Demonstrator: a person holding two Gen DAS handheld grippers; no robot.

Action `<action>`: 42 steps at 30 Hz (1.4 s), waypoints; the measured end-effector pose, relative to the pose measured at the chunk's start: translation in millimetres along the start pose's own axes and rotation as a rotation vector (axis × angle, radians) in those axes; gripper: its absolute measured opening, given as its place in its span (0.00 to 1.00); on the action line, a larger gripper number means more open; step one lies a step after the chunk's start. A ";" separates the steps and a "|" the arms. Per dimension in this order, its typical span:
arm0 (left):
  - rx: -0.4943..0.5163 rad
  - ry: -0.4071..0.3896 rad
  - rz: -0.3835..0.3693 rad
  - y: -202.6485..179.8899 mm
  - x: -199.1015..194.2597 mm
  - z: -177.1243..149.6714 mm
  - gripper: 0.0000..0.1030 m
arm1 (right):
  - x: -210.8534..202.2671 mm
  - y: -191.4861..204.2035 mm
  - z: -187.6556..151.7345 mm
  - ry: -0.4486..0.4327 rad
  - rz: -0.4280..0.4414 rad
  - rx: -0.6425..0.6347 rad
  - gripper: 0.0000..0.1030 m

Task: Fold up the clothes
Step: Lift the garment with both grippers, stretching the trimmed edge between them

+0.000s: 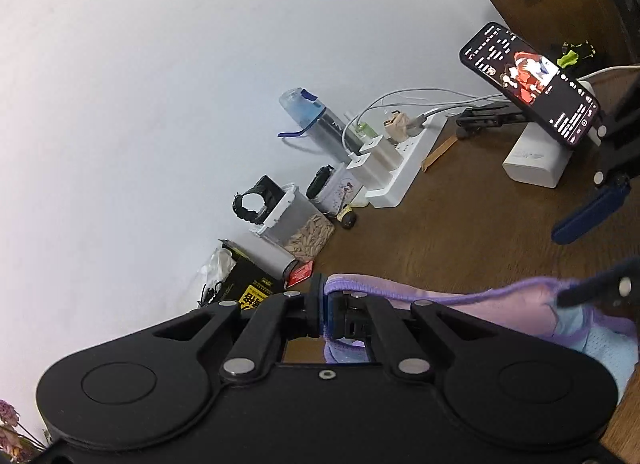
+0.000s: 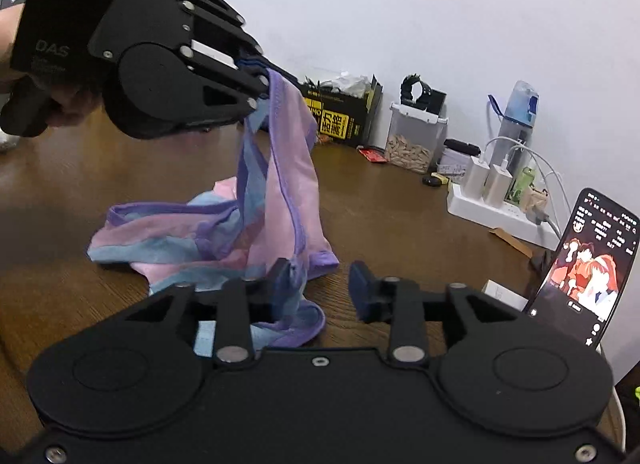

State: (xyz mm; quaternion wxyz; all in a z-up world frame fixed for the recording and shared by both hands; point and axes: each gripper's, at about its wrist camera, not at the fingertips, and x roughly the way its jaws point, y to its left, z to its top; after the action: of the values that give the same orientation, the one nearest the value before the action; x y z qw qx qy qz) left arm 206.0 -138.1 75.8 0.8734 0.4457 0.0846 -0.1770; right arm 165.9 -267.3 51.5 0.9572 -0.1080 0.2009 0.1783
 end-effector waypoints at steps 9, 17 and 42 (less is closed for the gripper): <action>0.014 -0.019 0.025 -4.1 -11.2 10.4 0.02 | 16.3 11.9 22.1 -0.029 -0.002 0.010 0.60; 0.019 -0.004 0.053 2.6 -17.6 7.7 0.02 | 29.0 17.3 6.7 0.028 -0.244 -0.096 0.59; -0.035 -0.065 0.030 -13.3 -48.4 -2.1 0.03 | -30.3 18.5 12.0 -0.015 -0.509 -0.286 0.29</action>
State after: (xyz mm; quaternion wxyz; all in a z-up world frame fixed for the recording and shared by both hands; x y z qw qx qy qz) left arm 156.2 -132.3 79.4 0.8859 0.4256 0.0525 -0.1769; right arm 137.1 -256.1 72.6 0.9476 -0.2875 0.1332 -0.0404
